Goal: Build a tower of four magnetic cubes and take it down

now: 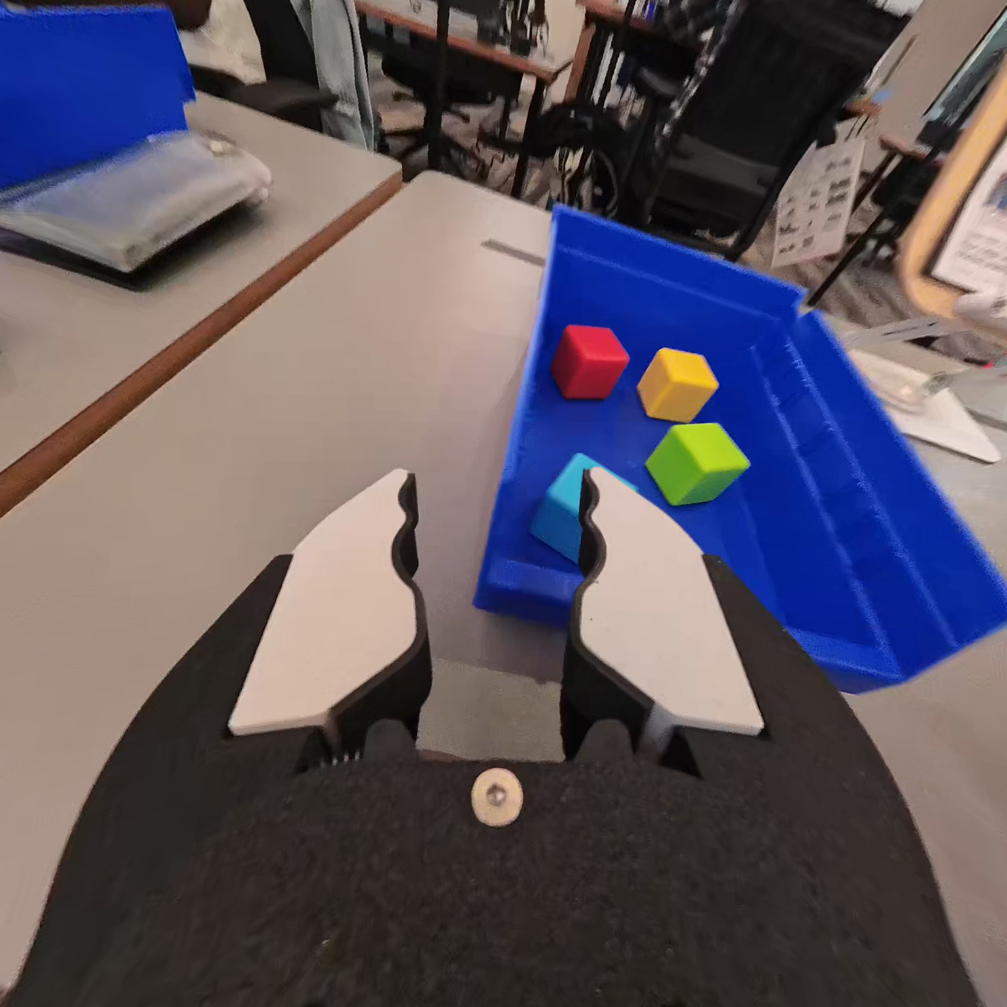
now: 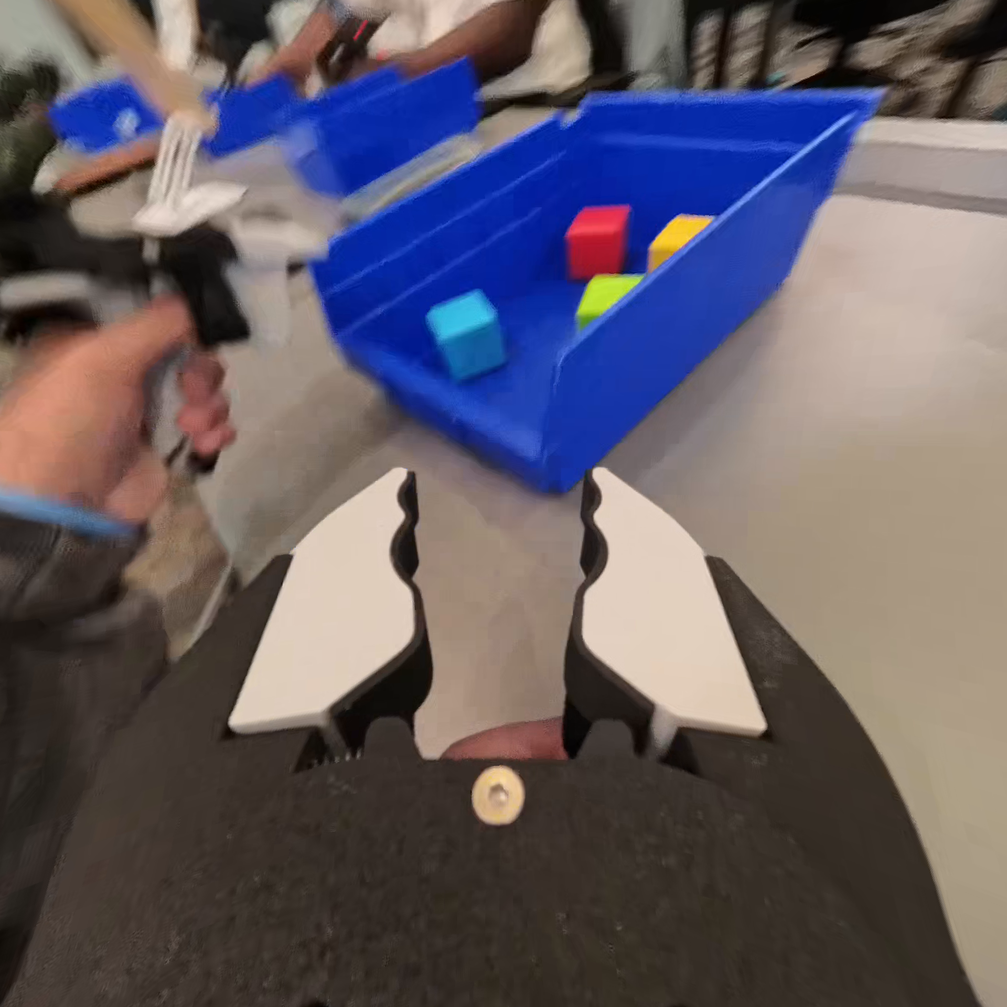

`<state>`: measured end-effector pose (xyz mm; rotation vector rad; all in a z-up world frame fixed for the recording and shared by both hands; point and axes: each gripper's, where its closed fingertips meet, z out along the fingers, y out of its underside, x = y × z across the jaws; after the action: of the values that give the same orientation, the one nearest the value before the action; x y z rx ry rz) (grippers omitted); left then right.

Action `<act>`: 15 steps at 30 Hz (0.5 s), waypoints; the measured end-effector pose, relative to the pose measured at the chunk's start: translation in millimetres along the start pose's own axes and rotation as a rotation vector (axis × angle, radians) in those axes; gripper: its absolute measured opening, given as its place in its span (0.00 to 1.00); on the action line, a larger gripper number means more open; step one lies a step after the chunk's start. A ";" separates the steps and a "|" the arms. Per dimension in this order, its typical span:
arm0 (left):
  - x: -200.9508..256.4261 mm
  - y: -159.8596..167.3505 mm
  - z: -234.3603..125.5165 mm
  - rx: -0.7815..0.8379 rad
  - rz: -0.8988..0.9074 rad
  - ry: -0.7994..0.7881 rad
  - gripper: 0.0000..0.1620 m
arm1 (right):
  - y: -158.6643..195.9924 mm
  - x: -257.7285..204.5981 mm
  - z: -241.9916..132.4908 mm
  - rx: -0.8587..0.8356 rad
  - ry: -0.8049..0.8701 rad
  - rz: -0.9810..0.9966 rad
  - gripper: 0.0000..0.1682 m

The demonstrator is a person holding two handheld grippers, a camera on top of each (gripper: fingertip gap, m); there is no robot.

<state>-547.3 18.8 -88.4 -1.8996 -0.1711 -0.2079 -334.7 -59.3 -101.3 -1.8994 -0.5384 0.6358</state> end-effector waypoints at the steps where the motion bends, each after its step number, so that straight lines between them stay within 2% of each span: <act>1: 7.9 -2.4 -9.7 0.027 -0.001 0.012 0.35 | 11.8 -2.5 -14.8 -0.042 -0.046 -0.042 0.35; 3: 39.4 0.8 -26.6 0.062 0.008 0.090 0.36 | 34.4 3.5 -45.7 -0.104 -0.123 -0.057 0.40; 5: 85.3 17.5 -40.2 0.040 0.034 0.215 0.36 | 54.2 23.3 -79.5 -0.143 -0.154 -0.031 0.39; 10: 190.8 69.2 -73.1 -0.005 0.166 0.444 0.36 | 65.9 107.6 -159.3 0.019 0.056 0.034 0.39; 13: 224.7 85.4 -81.5 0.029 0.251 0.495 0.35 | 65.5 131.2 -192.3 0.106 0.105 0.135 0.35; 15: 233.0 93.0 -81.9 0.029 0.299 0.496 0.35 | 68.5 141.7 -201.3 0.107 0.127 0.152 0.32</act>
<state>-304.9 -85.3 -94.1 -1.7617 0.4386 -0.4596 -91.6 -135.2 -122.0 -1.8767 -0.2750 0.6240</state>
